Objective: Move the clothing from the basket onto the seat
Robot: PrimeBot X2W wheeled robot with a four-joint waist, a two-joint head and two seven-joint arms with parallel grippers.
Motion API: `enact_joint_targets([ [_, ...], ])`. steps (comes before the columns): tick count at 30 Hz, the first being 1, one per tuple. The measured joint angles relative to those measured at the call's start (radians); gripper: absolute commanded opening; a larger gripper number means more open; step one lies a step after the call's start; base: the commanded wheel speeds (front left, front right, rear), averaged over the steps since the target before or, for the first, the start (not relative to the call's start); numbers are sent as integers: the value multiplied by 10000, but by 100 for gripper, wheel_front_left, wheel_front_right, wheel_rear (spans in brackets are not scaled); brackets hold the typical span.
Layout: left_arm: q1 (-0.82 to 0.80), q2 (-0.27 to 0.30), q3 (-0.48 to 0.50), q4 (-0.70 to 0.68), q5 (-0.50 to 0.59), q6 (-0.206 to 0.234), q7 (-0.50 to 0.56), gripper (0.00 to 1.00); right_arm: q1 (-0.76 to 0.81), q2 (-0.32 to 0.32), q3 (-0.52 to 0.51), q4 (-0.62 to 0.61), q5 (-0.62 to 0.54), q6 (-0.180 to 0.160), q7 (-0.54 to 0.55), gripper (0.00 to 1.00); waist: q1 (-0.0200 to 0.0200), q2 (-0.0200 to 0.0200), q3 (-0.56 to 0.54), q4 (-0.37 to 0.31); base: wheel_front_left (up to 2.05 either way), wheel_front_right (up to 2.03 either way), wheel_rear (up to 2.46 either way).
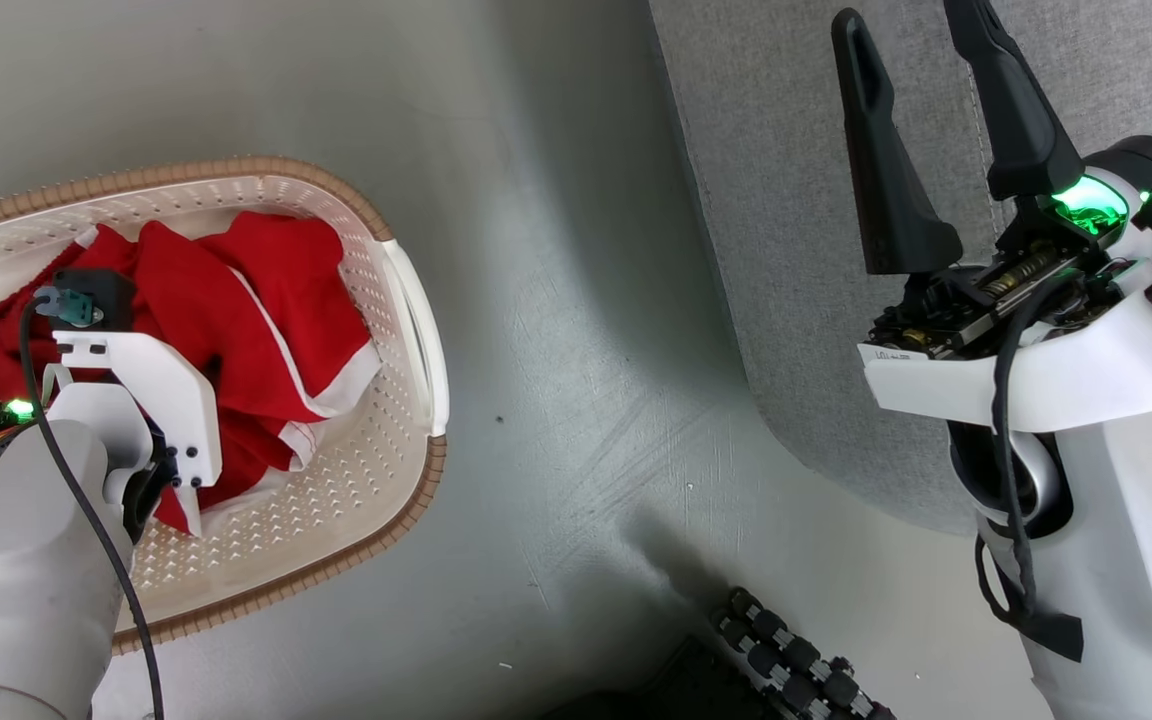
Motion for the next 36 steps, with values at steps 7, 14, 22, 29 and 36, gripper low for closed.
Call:
enact_joint_targets([
  [7, -253, 178, -180, 339, 314, 222, 104, 100, -326, 29, 86, 12, 88, 0, 0, 100, 0, 0, 227, -136, 0, 0, 0],
  [14, -422, 376, -174, 627, 581, 723, 100, 100, -389, 31, 36, 15, 401, 0, 0, 100, 0, 0, 304, -239, 0, 0, 0],
  [22, -611, 140, -272, 848, 477, 424, 374, 24, -399, 33, 38, 130, 560, 0, 0, 100, 0, 0, 288, -257, 0, 0, 0],
  [29, -620, 42, -326, 901, 477, 320, 328, 0, -405, 35, -52, 192, 573, 0, 0, 100, 0, 0, 244, -258, 0, 0, 0],
  [36, -676, 54, -222, 932, 387, 107, 92, 0, -679, 35, -125, 157, 619, 0, -2, 100, 0, 0, 155, -205, 0, 0, 0],
])
